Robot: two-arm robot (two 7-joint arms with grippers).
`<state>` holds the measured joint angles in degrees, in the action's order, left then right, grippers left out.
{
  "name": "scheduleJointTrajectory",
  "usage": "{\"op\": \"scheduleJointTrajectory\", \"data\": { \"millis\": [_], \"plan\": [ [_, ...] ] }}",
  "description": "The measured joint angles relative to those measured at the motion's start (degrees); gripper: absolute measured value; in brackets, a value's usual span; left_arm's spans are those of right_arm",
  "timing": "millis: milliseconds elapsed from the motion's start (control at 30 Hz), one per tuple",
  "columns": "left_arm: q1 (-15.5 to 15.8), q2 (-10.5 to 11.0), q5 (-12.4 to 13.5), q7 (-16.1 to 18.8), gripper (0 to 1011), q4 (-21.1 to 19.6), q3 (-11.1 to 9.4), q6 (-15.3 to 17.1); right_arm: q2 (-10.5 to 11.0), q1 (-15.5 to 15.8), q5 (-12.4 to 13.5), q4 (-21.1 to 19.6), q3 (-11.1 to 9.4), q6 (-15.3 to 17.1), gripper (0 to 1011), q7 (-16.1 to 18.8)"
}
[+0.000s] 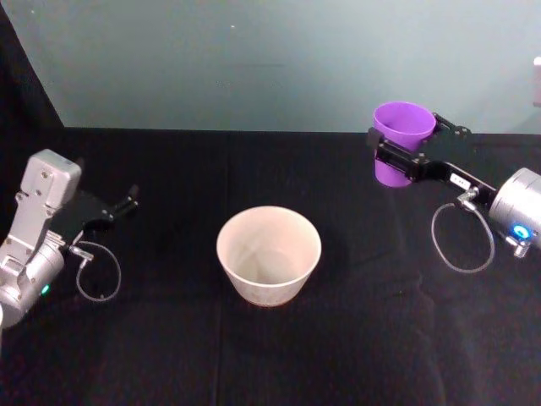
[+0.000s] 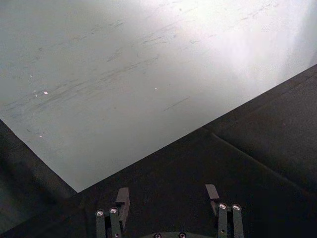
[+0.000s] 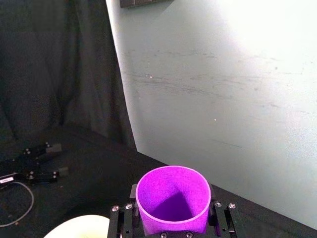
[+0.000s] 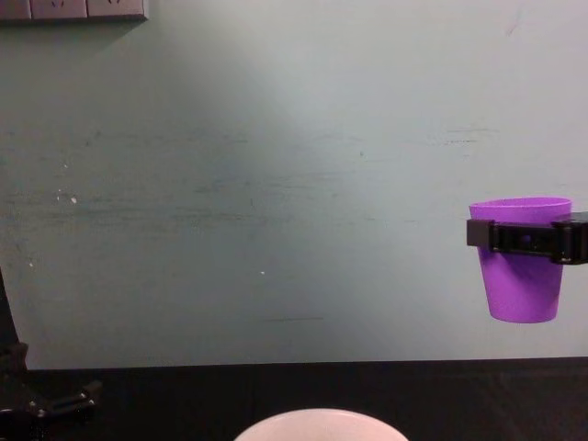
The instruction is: Pick up the cup and pour the mung beans from the cup into the bowl.
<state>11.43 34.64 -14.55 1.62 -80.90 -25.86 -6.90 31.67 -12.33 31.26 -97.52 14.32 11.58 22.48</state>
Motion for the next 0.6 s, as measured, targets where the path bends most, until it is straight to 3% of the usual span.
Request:
{"op": "scheduleJointTrajectory", "data": {
  "millis": [433,600],
  "plan": [
    [0.00,0.00,0.00,0.00,1000,0.00,0.00,0.00,0.12,-0.09,0.02,0.00,0.12,-0.06,746,0.10],
    [0.00,0.00,0.00,0.00,1000,0.00,0.00,0.00,1.00,-2.33,-0.07,0.78,2.23,-1.27,746,2.60]
  ]
}}
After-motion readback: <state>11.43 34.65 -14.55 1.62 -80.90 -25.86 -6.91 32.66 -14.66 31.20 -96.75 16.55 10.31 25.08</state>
